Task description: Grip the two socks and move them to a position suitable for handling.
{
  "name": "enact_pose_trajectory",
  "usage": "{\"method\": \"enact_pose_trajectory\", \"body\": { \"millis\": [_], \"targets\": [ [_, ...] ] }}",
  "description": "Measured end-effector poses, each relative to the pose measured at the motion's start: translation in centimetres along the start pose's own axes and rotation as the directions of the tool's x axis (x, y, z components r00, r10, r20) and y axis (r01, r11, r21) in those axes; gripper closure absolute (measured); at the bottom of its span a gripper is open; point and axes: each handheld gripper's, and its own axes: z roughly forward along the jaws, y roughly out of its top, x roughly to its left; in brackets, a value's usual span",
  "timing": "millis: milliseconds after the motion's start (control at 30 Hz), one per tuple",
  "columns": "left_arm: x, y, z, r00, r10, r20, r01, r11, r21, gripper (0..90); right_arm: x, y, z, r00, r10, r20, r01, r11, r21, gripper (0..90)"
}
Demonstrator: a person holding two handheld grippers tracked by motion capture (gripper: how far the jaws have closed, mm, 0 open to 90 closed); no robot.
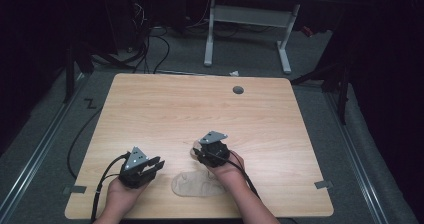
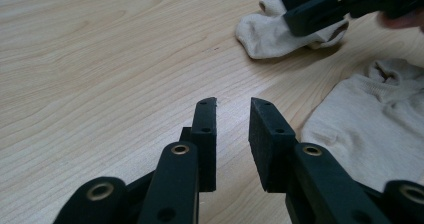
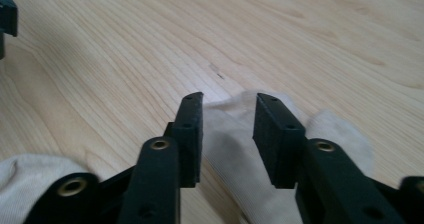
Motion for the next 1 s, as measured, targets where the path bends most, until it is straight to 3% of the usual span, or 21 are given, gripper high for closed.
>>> {"method": "enact_pose_trajectory", "body": {
  "millis": [167,300,700,900,1000],
  "targets": [
    [0.1,-0.1,0.0,1.0000,-0.003,0.000,0.003,1.0000,-0.001,73.0,0.1,0.3,2.4,1.0000,0.004,0.007,-0.005,0.998,0.060,55.3],
    [0.1,-0.1,-0.1,1.0000,0.001,0.001,-0.001,1.0000,0.000,73.0,0.2,0.0,3.3,0.9998,0.007,0.019,-0.009,0.995,0.095,56.0],
    [0.0,-0.1,0.0,1.0000,0.002,0.005,-0.002,1.0000,0.005,72.9,0.1,-0.3,3.3,0.9999,-0.004,0.010,0.003,0.997,0.072,84.0],
    [-0.1,-0.1,0.1,1.0000,0.007,0.005,-0.007,1.0000,0.003,72.9,0.2,-0.3,3.0,0.9995,-0.030,0.015,0.028,0.997,0.077,85.7],
    [-0.1,-0.1,0.1,1.0000,0.009,0.005,-0.009,0.9999,0.005,72.9,0.0,-0.1,2.0,1.0000,0.001,0.007,-0.002,1.000,0.030,85.6]
  ]
}}
